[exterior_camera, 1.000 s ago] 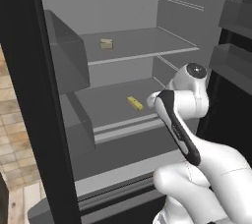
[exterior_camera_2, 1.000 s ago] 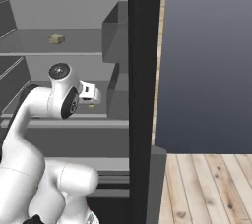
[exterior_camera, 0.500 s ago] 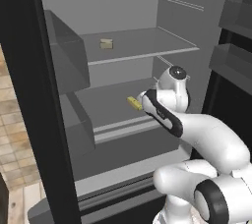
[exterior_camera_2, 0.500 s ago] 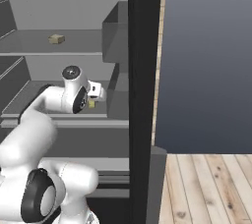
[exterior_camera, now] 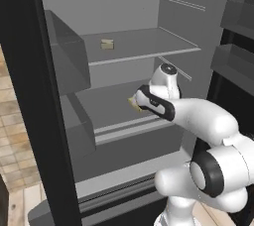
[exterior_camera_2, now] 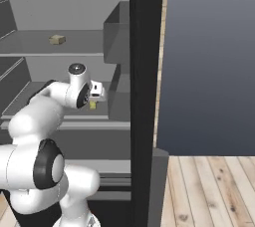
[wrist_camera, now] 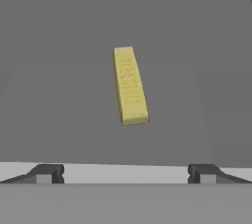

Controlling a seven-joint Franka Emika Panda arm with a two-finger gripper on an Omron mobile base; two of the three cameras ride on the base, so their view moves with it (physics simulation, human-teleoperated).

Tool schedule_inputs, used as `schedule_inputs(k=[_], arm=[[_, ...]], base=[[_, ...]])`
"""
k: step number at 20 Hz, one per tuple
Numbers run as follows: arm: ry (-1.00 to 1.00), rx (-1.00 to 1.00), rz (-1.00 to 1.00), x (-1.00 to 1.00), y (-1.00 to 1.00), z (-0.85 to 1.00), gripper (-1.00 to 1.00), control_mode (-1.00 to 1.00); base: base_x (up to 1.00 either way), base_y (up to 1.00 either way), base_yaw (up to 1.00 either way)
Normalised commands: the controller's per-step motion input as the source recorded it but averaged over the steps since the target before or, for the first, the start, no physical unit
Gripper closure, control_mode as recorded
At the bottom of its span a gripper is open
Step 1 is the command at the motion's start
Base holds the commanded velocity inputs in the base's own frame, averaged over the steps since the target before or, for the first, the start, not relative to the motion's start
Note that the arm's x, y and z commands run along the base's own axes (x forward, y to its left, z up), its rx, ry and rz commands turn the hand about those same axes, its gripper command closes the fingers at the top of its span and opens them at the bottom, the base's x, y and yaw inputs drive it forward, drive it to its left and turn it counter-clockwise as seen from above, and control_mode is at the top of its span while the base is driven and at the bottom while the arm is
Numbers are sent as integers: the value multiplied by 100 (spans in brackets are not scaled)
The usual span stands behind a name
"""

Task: Pick the egg and butter from the fridge and place them by the bowl for mixing.

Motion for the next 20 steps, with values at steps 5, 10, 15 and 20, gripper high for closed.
schedule_inputs(k=[5, 10, 15, 20], arm=[[3, -2, 0, 19, 2, -8, -100, -100], [0, -9, 0, 24, 5, -36, -100, -100], [0, -8, 0, 35, 4, -32, -100, -100], [0, -1, 0, 43, 5, -22, -100, -100]], base=[[0, 0, 0], [0, 0, 0], [0, 0, 0], [0, 0, 0]])
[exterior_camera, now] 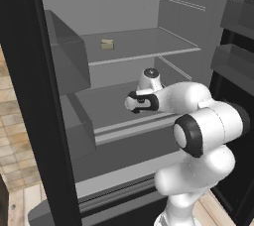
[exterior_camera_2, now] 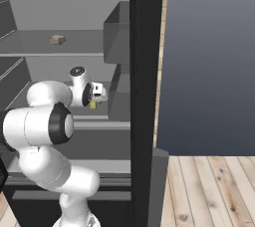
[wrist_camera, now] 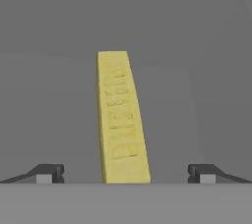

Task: Pick the egg and butter from the fridge and place them by the bowl for mixing.

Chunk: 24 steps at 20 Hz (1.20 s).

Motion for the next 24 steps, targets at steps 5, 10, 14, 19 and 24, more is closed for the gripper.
schedule_inputs(k=[5, 10, 14, 19, 24], arm=[[0, 1, 0, 50, 0, -15, -100, -100], [0, 2, 0, 44, 0, -16, -100, -100], [0, 2, 0, 24, 1, -24, -100, -100], [0, 1, 0, 9, 6, -47, -100, -100], [-7, 0, 0, -13, 9, -88, 100, -100]], base=[[0, 0, 0], [0, 0, 0], [0, 0, 0], [0, 0, 0], [0, 0, 0]])
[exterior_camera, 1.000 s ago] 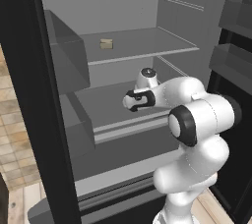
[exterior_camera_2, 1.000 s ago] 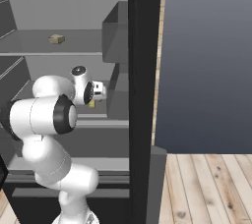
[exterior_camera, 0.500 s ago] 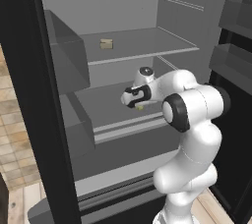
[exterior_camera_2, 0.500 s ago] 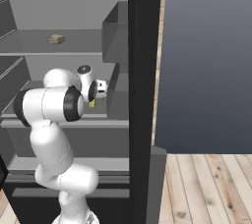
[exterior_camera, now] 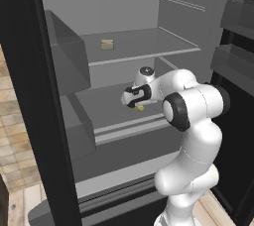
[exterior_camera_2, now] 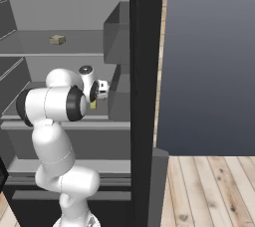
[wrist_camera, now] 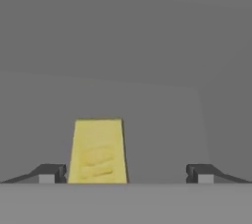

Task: Pick the egg and butter from the fridge and place them by the bowl for mixing.

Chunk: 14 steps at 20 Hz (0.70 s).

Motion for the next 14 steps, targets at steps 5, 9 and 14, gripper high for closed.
schedule_inputs(k=[5, 9, 14], arm=[[-3, 1, 0, -7, 9, -36, 100, -100], [0, 0, 0, 0, 0, 0, 100, -100], [-6, 0, 0, -8, 0, 2, 100, -100]], base=[[0, 0, 0], [0, 0, 0], [0, 0, 0]])
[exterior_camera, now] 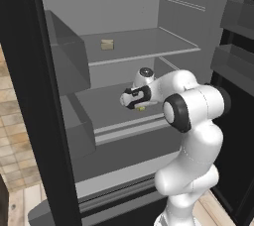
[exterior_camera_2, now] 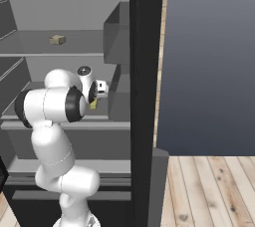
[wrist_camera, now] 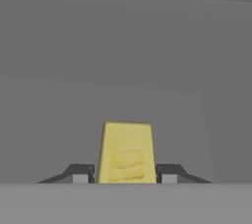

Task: Pick the egg and butter from the fridge and place them by the bowl for mixing.

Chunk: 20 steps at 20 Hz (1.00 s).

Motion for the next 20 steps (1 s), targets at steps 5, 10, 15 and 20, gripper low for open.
schedule_inputs(k=[5, 10, 15, 20], arm=[[-22, 0, -1, -13, 0, 39, 100, -100], [-2, 0, 0, 0, 0, 7, 100, -100], [-2, 1, 0, -59, 1, 46, 100, -100], [0, 5, 0, -99, 1, 100, 100, -100]], base=[[0, 0, 0], [0, 0, 0], [0, 0, 0], [0, 0, 0]])
